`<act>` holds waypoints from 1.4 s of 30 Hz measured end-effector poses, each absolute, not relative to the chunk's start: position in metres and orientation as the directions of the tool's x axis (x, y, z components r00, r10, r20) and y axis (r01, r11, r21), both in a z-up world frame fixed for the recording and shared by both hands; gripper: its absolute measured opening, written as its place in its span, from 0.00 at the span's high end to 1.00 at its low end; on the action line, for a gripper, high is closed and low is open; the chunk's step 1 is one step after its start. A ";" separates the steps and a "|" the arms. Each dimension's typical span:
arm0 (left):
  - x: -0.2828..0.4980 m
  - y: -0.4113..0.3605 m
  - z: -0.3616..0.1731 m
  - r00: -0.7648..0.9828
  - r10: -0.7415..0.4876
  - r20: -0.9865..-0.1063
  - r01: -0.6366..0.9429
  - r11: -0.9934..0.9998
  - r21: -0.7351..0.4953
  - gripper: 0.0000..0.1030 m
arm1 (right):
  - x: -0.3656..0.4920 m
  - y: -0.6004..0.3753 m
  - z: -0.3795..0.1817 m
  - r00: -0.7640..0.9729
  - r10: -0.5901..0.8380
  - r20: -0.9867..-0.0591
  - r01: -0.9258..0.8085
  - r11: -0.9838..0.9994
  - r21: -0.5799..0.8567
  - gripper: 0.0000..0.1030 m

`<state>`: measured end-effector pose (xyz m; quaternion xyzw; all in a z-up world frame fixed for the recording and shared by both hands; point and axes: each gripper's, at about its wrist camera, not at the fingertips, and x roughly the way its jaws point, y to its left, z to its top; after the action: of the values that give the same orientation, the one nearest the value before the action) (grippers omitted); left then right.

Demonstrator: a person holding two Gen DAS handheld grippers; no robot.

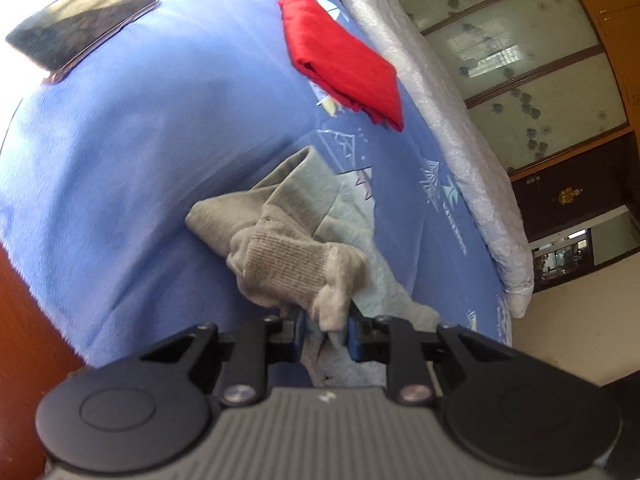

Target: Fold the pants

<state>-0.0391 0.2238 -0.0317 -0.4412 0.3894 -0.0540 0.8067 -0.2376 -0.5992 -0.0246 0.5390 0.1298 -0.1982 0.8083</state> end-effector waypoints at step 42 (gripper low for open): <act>-0.033 0.231 0.010 0.759 -0.343 -0.553 -0.162 0.724 -0.670 0.77 | -0.187 -0.565 -0.089 0.852 -0.120 -0.509 0.523 0.220 0.823 0.65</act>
<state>-0.0330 0.2312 0.0097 -0.3675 0.3431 -0.0525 0.8628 -0.1874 -0.5651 -0.0889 0.5880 0.1715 -0.2110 0.7618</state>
